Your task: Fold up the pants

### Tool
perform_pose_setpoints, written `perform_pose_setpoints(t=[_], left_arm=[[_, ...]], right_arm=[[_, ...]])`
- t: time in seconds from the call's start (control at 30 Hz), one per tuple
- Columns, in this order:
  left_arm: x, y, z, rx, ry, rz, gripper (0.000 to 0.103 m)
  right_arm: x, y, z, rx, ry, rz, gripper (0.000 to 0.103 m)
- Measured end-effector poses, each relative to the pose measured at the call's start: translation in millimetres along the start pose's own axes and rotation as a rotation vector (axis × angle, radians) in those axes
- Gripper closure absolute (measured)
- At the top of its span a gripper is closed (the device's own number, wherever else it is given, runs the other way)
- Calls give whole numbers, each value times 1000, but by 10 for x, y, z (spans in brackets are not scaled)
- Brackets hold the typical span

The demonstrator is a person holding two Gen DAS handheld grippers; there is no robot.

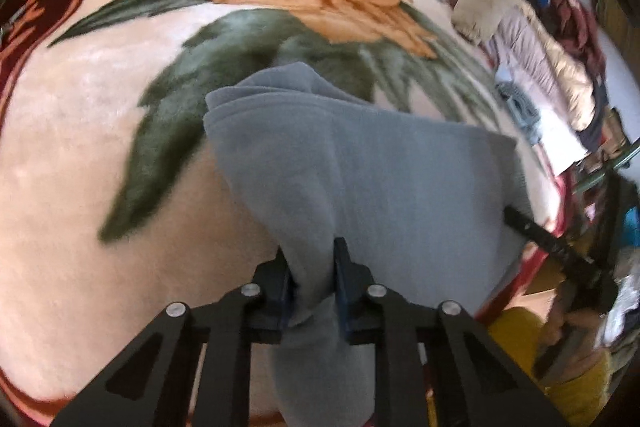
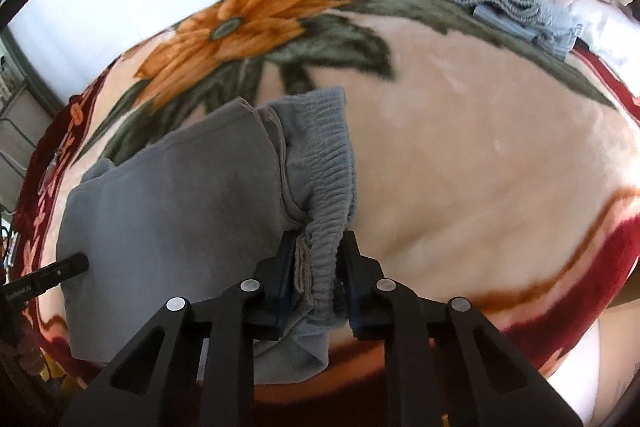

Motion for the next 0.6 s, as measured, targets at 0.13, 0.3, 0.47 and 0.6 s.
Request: perform_pose_setpoints(t=[0.13, 0.3, 0.47, 0.6], left_arm=[[-81, 172, -29, -27, -30, -9, 86], [-99, 481, -86, -66, -59, -2, 87], [230, 854, -127, -93, -34, -1, 87], [741, 1190, -160, -119, 32, 57, 87]], right_arm=[[52, 218, -45, -48, -13, 31, 82], [354, 474, -84, -88, 46, 53, 82], [907, 572, -164, -113, 112, 113, 82], [1413, 394, -169, -80, 191, 165, 82]])
Point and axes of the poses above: each gripper's, at about its wrist camera, not at the fingertips, and y roughly against the way its jaws point, x to its left, z to its top, the point moved 2 cm from there along -y, roughly the way its jaws point, and after that the axes turned 14 degrees about x, right-handed, at the moved point
